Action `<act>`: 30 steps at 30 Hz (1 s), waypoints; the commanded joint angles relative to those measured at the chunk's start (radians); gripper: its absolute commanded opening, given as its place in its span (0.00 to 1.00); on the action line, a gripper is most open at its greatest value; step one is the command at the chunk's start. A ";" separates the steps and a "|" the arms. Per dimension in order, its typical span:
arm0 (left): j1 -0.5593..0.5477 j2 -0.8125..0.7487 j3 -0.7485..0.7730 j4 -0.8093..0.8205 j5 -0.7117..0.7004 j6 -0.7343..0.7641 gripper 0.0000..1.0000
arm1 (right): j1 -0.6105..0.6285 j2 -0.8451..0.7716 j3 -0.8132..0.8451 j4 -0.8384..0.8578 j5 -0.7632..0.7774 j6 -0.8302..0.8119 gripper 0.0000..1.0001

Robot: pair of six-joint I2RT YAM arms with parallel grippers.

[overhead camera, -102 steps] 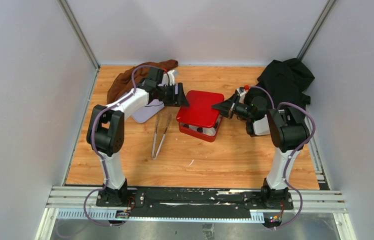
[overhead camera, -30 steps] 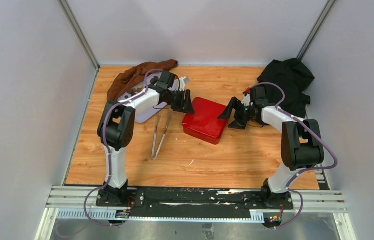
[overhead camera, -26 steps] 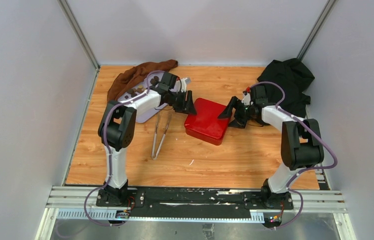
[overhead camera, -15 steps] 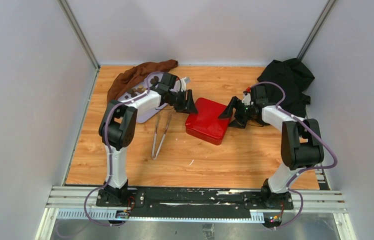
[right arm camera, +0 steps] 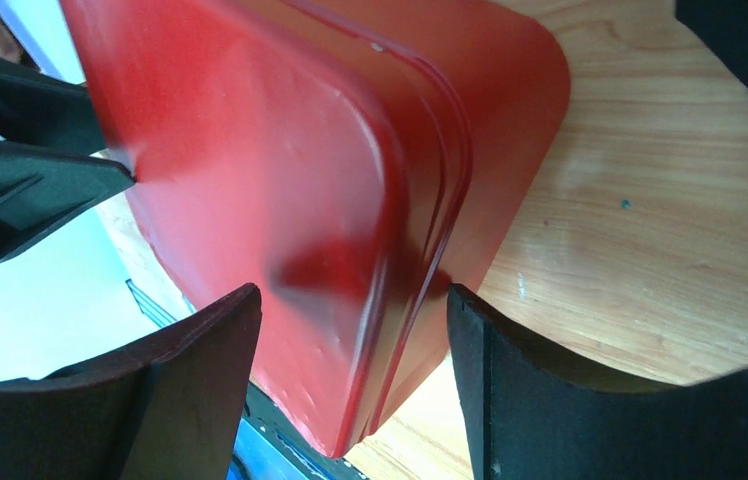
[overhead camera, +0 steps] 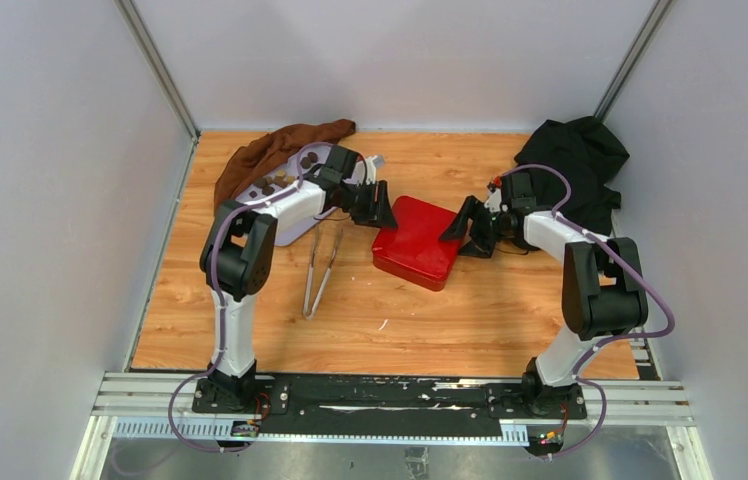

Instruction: Pack the chocolate

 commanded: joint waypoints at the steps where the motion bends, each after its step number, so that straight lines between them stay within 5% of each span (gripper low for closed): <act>1: -0.050 0.024 0.004 -0.038 0.020 0.015 0.48 | 0.014 -0.001 0.012 -0.073 0.043 -0.031 0.70; 10: -0.062 0.000 0.012 -0.037 0.021 0.013 0.49 | 0.014 -0.004 0.001 -0.059 0.034 -0.029 0.38; 21: -0.081 -0.006 -0.024 -0.028 0.006 0.015 0.49 | 0.014 -0.019 -0.004 -0.098 0.083 -0.039 0.18; 23: -0.082 -0.004 -0.031 -0.029 -0.001 0.015 0.49 | 0.014 -0.027 0.000 -0.121 0.110 -0.045 0.23; 30: -0.083 -0.004 -0.036 -0.038 -0.015 0.026 0.49 | 0.019 -0.080 0.028 -0.196 0.193 -0.078 0.74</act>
